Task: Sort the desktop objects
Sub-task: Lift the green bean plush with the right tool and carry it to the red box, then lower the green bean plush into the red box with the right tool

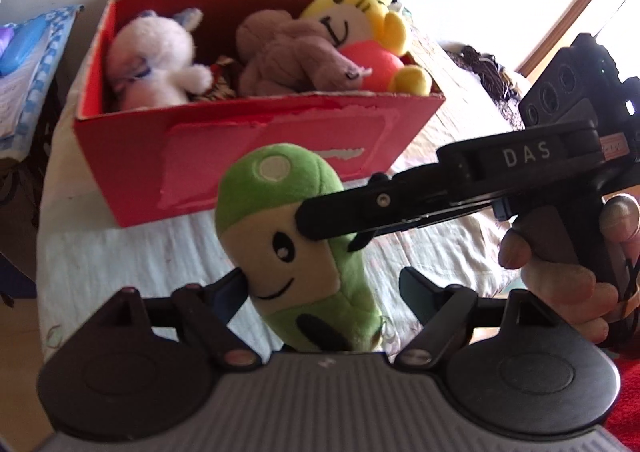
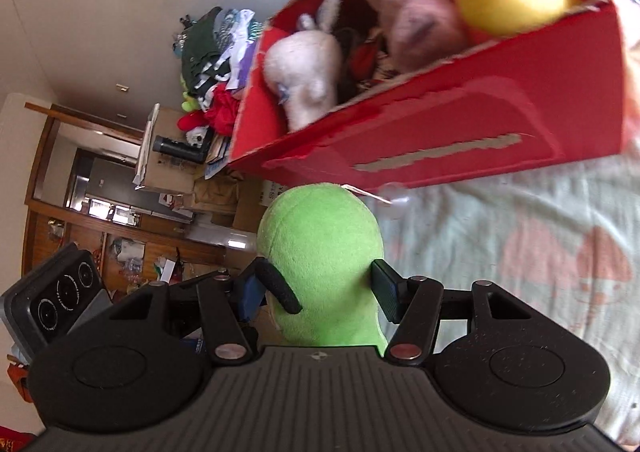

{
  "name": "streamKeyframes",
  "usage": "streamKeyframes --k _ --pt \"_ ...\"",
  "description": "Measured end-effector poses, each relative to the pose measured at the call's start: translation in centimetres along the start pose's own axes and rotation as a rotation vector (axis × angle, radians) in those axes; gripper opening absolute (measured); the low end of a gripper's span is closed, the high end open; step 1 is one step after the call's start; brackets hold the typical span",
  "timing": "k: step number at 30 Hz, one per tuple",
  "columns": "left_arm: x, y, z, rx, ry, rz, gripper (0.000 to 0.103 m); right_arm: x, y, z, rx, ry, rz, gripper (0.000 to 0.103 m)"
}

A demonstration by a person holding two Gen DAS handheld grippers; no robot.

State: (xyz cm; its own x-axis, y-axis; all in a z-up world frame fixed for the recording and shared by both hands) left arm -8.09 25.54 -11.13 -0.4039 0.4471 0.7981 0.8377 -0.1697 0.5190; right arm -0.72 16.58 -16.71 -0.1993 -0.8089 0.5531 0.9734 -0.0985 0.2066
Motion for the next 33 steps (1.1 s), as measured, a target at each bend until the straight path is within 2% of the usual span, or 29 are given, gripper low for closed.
streamKeyframes --k 8,19,25,30,33 --pt "4.3 1.7 1.2 -0.016 0.010 -0.113 0.082 -0.2 0.5 3.9 0.042 0.074 -0.052 0.060" --pt "7.1 8.6 1.6 -0.080 0.015 -0.277 0.082 2.0 5.5 7.8 0.145 0.117 -0.204 0.060" --pt "6.7 13.0 2.0 -0.086 0.002 -0.334 0.082 3.2 9.2 8.3 0.197 0.106 -0.279 0.060" --pt "4.3 15.4 3.0 -0.060 -0.003 -0.336 0.082 3.0 11.6 6.9 0.199 0.086 -0.304 0.060" --pt "1.9 15.9 3.8 -0.037 -0.002 -0.303 0.082 2.2 12.7 5.2 0.179 0.068 -0.301 0.060"
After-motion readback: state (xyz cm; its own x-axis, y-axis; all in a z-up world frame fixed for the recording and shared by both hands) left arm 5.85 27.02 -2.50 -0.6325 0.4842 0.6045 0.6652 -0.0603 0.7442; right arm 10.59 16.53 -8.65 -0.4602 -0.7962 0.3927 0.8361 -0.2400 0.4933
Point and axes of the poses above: each gripper's, at about its wrist camera, not at the fingertips, and x roughly against the way its jaws point, z to its left, y to its top, the point moved 10 cm from there along -x, roughly the way its jaws point, and after that the axes turned 3 degrees about -x, right-handed, at the moved point
